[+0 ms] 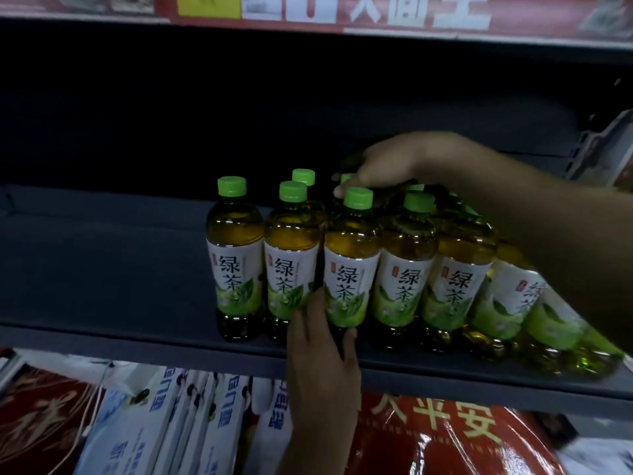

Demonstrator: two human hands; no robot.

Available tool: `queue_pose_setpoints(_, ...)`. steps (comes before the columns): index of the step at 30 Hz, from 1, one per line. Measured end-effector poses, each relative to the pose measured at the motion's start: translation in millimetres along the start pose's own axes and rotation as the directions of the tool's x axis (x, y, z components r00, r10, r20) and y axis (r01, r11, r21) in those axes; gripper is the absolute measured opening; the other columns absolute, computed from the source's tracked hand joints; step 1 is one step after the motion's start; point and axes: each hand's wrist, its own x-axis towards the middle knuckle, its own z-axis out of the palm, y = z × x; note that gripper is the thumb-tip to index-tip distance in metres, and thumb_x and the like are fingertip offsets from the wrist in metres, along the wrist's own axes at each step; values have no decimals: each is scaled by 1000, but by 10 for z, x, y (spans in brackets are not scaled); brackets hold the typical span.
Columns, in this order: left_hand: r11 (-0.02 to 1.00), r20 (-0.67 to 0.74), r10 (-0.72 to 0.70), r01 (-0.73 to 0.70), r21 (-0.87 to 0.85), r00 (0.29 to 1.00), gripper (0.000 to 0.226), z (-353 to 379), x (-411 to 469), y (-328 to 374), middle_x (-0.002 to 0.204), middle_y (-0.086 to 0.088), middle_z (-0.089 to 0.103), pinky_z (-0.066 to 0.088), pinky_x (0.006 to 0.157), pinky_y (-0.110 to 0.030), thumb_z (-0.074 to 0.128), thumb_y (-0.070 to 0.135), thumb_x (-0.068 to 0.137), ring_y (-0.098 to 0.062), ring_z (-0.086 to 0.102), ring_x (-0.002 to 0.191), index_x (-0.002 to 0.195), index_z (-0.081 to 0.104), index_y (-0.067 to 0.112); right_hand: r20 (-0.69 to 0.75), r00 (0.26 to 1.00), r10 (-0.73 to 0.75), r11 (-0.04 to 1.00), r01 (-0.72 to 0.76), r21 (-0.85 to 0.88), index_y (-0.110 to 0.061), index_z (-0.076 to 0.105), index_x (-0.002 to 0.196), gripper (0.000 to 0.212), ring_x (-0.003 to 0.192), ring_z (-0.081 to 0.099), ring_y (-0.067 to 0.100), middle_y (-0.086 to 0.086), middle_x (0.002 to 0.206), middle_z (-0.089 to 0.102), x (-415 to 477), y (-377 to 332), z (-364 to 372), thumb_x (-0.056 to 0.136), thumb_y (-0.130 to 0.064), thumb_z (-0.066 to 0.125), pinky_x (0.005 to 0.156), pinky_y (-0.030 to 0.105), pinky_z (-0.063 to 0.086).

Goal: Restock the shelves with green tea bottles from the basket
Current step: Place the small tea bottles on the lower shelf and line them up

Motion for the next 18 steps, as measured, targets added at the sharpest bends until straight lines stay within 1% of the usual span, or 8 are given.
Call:
queue_pose_setpoints(2, 1000, -2, 1, -1, 5, 1000, 64, 9, 7, 4, 134, 3, 45, 48, 99, -37, 67, 21, 88, -18, 47, 124, 144, 36, 28, 27, 995, -95, 994, 96, -47, -31, 64, 110, 19, 108, 56, 19, -3, 119, 62, 77, 10, 19, 96, -42, 55, 86, 32, 44)
queue_pose_setpoints(6, 1000, 1, 26, -26, 4, 1000, 63, -5, 17, 30, 133, 3, 45, 42, 97, -25, 68, 21, 87, -16, 47, 124, 143, 38, 26, 75, 992, -99, 994, 95, 46, -35, 65, 112, 20, 116, 55, 22, -2, 122, 62, 74, 66, 0, 95, -41, 57, 93, 35, 47)
queue_pose_setpoints(7, 1000, 0, 29, -29, -9, 1000, 62, -31, 19, 33, 133, 4, 45, 44, 97, -25, 68, 22, 87, -15, 47, 123, 141, 38, 28, 98, 994, -57, 997, 51, 63, -34, 62, 120, 31, 119, 55, 24, 0, 128, 60, 82, 74, -15, 92, -47, 58, 96, 37, 47)
queue_pose_setpoints(9, 998, -71, 26, -30, -53, 997, 57, -130, 49, 23, 129, 6, 46, 49, 91, -26, 67, 22, 87, -12, 50, 117, 137, 41, 28, 136, 989, 57, 996, -65, 55, -28, 48, 140, 65, 133, 45, 28, 6, 146, 47, 105, 22, -65, 86, -63, 54, 101, 40, 40)
queue_pose_setpoints(11, 997, -202, 2, -17, -71, 979, 53, -257, 133, -54, 125, 7, 45, 45, 88, -21, 68, 15, 86, -10, 48, 114, 131, 44, 25, 115, 990, 81, 993, -89, 75, -25, 37, 149, 78, 142, 33, 29, 7, 156, 34, 152, -89, -86, 86, -70, 46, 106, 43, 32)
queue_pose_setpoints(12, 998, -222, -17, 4, -56, 975, 54, -312, 183, -110, 126, 5, 44, 42, 91, -22, 70, 14, 85, -11, 46, 117, 131, 45, 23, 88, 995, 54, 995, -62, 84, -25, 35, 149, 77, 143, 30, 29, 7, 157, 31, 187, -153, -82, 87, -69, 44, 109, 43, 29)
queue_pose_setpoints(14, 999, -161, -44, 44, 2, 986, 61, -378, 258, -224, 133, 1, 45, 40, 98, -27, 71, 16, 84, -18, 43, 125, 137, 43, 20, 56, 998, 6, 1000, -8, 22, -23, 38, 148, 69, 143, 31, 29, 7, 155, 35, 261, -298, -44, 92, -64, 42, 110, 44, 27)
queue_pose_setpoints(18, 996, -96, -13, 20, 82, 995, 66, -396, 258, -287, 135, -5, 46, 43, 98, -35, 71, 20, 85, -23, 45, 127, 144, 39, 16, 68, 990, -124, 992, 125, -6, -30, 57, 128, 42, 124, 51, 23, -2, 130, 58, 369, -483, 58, 94, -53, 50, 105, 41, 39)
